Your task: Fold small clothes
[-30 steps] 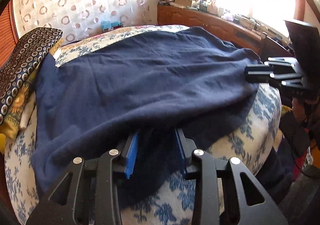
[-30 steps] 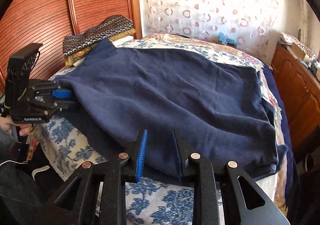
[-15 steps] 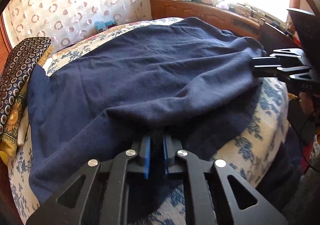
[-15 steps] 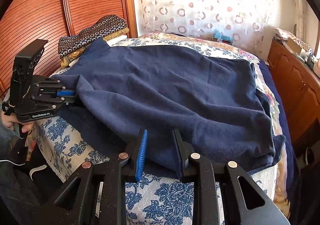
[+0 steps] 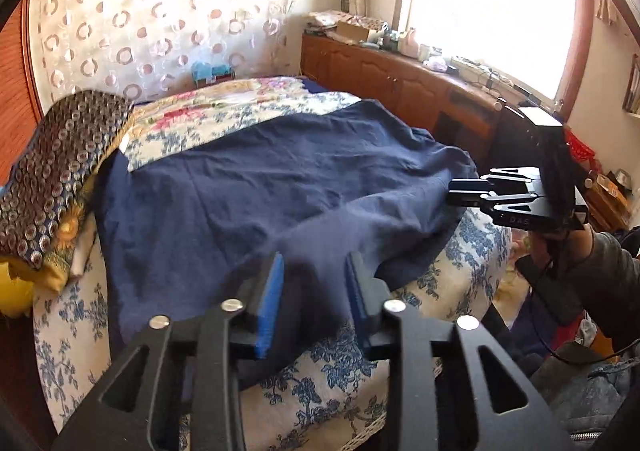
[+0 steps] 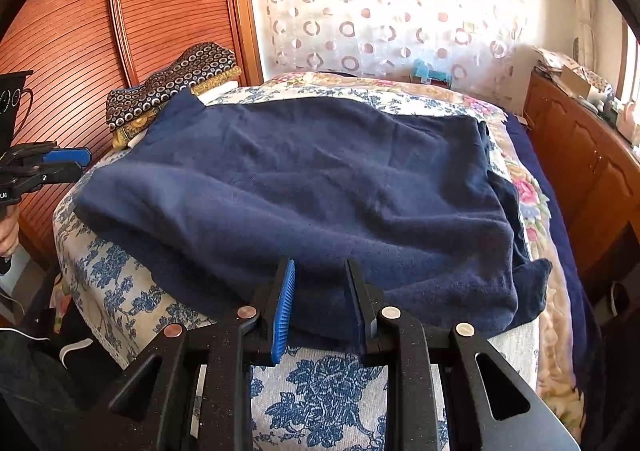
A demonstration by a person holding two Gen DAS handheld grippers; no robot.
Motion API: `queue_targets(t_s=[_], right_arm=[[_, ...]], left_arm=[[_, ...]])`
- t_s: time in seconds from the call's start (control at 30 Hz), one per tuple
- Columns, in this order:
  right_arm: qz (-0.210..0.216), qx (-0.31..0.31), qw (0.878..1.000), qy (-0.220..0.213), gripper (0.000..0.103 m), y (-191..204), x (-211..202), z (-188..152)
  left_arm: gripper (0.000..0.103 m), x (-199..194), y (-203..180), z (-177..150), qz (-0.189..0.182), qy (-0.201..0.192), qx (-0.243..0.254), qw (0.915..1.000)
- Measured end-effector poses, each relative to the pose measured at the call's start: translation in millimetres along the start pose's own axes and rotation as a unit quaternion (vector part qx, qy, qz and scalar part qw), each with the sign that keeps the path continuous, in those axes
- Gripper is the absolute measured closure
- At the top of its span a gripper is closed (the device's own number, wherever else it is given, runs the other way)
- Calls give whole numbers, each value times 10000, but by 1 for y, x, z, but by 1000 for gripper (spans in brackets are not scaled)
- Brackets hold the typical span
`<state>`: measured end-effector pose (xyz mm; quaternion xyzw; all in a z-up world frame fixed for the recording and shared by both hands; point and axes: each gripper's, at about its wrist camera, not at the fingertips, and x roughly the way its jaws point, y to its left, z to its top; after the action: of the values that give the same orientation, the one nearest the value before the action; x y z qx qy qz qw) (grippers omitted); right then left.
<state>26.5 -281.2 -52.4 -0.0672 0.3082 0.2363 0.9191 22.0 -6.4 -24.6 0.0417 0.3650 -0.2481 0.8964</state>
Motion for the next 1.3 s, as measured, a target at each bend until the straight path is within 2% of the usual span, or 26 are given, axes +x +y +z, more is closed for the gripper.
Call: queue_targets(t_s=[0.07, 0.17, 0.27, 0.63, 0.7, 0.77, 0.83, 1.0, 1.2, 1.23, 1.27, 1.3], right_arm=[[5, -16, 10000, 45, 77, -1, 0, -2], [-26, -27, 10000, 45, 77, -4, -3, -2], [-47, 95, 9999, 47, 77, -9, -7, -3], [285, 554, 9974, 353, 77, -5, -3, -26], [179, 396, 9986, 294, 77, 2, -3, -26], [-11, 254, 9997, 20, 77, 8, -8, -23], [5, 50, 9999, -120, 77, 16, -9, -18], [162, -523, 9985, 77, 74, 33, 10, -11], [-145, -1199, 9924, 229, 74, 43, 22, -9], [-136, -1271, 9914, 264, 77, 43, 23, -8], [-125, -1340, 9904, 301, 90, 45, 23, -8], [-130, -1375, 9897, 365, 94, 47, 25, -6]], left_arm=[[52, 1, 4, -3, -116, 21, -97, 9999], [37, 3, 9, -7, -58, 28, -149, 9999], [31, 10, 19, -11, 92, 115, -221, 9996], [31, 37, 54, -33, 617, 343, -452, 9965], [31, 42, 57, -37, 666, 399, -497, 9957], [31, 47, 59, -41, 701, 428, -535, 9952], [31, 50, 60, -44, 714, 429, -552, 9950], [31, 53, 59, -47, 803, 376, -502, 9948], [31, 52, 59, -48, 796, 327, -519, 9949], [31, 52, 60, -48, 790, 323, -527, 9950], [31, 52, 60, -48, 785, 320, -535, 9950], [31, 52, 60, -48, 779, 317, -543, 9950]])
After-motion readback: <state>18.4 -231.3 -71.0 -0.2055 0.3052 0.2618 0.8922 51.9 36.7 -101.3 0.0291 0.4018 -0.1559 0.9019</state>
